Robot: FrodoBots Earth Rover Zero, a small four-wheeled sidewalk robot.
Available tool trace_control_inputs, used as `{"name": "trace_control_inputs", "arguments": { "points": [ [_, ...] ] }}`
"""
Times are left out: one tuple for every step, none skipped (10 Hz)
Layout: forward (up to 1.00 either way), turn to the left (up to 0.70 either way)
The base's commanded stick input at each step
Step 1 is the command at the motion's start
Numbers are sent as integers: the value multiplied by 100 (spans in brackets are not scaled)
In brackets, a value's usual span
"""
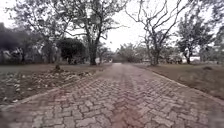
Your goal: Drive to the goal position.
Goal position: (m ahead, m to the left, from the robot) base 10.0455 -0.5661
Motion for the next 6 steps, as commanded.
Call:
{"name": "trace_control_inputs", "arguments": {
  "points": [
    [70,0],
    [70,0],
    [70,0],
    [70,0],
    [70,0],
    [70,0]
  ]
}}
